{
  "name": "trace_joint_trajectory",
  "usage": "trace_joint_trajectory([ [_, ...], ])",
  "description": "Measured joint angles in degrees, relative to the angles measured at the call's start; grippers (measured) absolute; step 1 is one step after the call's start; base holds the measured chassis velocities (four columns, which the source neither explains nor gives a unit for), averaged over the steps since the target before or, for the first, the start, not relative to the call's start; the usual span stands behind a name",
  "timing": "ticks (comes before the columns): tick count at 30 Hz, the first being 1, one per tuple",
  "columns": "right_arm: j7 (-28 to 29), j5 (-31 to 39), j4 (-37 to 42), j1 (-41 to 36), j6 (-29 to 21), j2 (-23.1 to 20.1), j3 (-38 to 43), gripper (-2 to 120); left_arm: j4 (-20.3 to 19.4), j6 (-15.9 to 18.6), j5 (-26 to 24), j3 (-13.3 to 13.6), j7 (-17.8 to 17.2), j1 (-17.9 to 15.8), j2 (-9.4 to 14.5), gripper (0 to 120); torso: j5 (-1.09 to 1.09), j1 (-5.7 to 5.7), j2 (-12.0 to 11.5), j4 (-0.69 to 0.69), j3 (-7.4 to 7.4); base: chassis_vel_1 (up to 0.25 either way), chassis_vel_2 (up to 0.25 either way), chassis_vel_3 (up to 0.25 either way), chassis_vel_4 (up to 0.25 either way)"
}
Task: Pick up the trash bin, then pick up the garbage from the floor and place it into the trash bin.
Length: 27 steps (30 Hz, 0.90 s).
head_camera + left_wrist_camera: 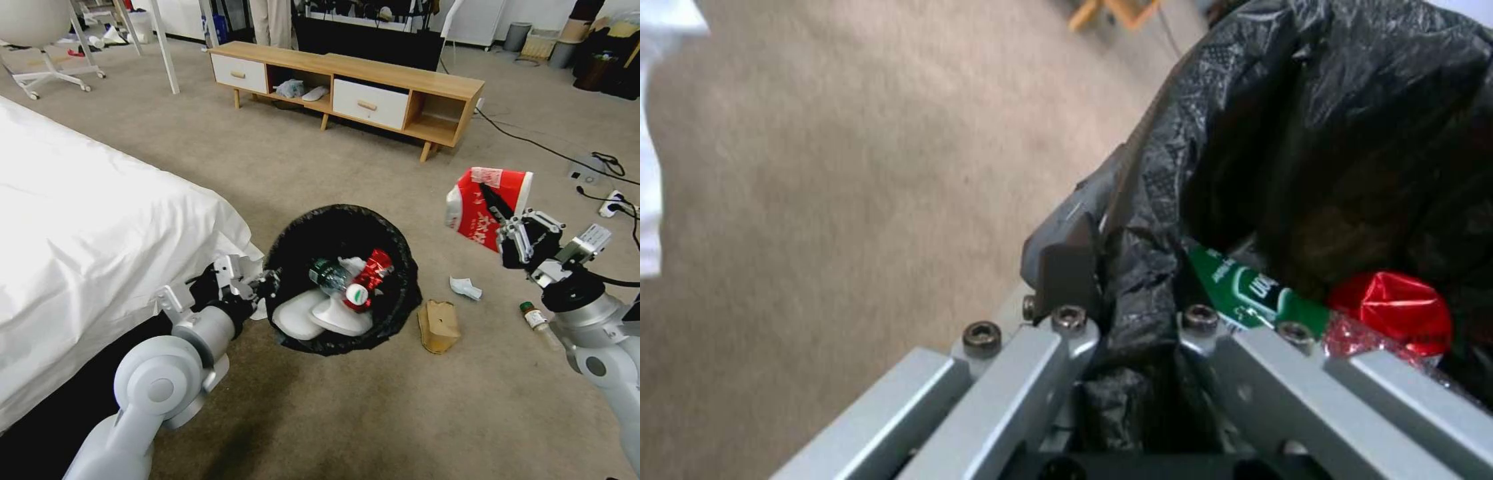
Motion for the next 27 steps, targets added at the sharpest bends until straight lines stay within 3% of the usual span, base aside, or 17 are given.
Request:
trace_joint_trajectory([
  [10,-2.9,0.8,0.5,0.5,-0.9,-1.8,-2.5,0,9.3,0.0,0.0,6.5,7.2,-6.4,1.9,3,0.01,0.00,0.0,0.01,0.00,0.000,0.000,0.000,0.000],
  [12,-3.5,0.7,-0.5,0.4,-0.9,-1.6,-2.9,0,13.0,0.0,0.6,9.8,8.9,-10.2,1.4,3,0.01,0.00,0.0,0.01,0.01,0.000,0.000,0.000,0.000],
  [16,-4.0,0.6,-1.1,0.1,-0.8,-1.4,-2.9,0,15.4,-0.2,1.2,12.0,9.6,-13.1,0.5,3,0.02,0.01,0.0,0.00,0.01,0.000,0.000,0.000,0.000],
  [17,-4.2,0.6,-1.5,-0.1,-0.7,-1.4,-2.9,0,17.5,-0.4,1.5,13.8,9.8,-15.4,-0.6,3,0.01,0.01,0.0,0.00,0.01,0.000,0.000,0.000,0.000],
  [22,-4.4,0.4,-2.1,-0.3,-0.4,-1.4,-2.8,0,21.5,-1.2,2.4,16.6,10.4,-19.3,-2.7,3,0.01,0.00,0.0,0.00,0.01,0.000,0.000,0.000,0.000],
  [27,-4.4,0.2,-2.3,-0.9,-1.0,-1.5,-2.7,0,22.8,-1.3,2.8,17.1,10.7,-20.4,-3.5,3,0.01,0.01,0.0,0.02,0.01,0.000,0.000,0.000,0.000],
])
